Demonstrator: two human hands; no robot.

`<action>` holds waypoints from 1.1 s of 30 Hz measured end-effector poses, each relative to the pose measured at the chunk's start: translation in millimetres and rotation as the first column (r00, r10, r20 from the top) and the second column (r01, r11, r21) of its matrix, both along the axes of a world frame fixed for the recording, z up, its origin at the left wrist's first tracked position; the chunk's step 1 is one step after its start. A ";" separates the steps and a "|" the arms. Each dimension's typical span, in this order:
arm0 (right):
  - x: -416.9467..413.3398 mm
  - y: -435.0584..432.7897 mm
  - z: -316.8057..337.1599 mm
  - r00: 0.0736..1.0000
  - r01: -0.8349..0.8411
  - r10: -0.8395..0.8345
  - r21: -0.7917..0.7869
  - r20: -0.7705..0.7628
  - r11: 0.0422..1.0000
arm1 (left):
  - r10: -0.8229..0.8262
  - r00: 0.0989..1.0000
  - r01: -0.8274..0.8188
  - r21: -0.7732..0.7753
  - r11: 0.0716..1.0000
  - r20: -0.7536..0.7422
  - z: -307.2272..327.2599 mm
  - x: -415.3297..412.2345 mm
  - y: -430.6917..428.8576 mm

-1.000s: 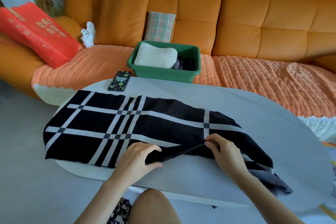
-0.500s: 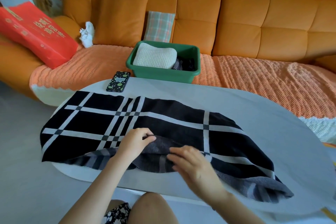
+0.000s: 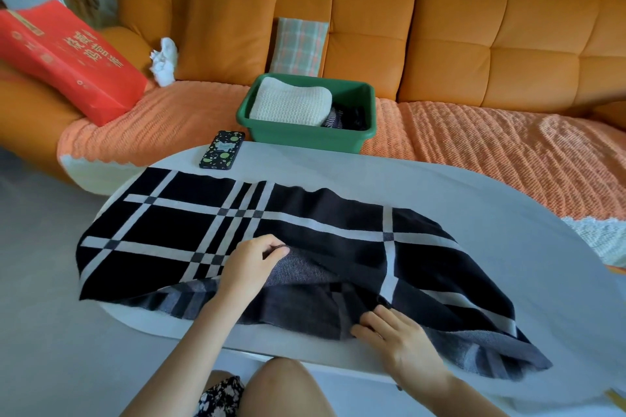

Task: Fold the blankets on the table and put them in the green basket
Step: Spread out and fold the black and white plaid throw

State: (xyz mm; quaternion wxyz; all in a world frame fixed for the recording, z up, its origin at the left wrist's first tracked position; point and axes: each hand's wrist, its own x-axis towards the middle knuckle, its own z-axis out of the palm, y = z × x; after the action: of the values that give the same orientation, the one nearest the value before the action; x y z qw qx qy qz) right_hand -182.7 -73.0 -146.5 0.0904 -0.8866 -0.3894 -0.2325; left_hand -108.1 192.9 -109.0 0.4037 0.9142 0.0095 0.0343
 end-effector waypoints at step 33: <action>-4.5 7.7 -6.1 0.991 0.136 -0.136 0.014 0.000 0.991 | -0.107 0.994 0.106 0.114 0.988 0.005 0.6 -39.3 -8.8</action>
State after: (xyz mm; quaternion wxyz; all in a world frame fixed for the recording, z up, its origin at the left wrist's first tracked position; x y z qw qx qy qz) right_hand -187.3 -65.2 -152.6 0.0804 -0.9104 -0.3264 -0.2410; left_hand -147.4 184.2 -108.5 0.3525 0.9346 -0.0436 0.0182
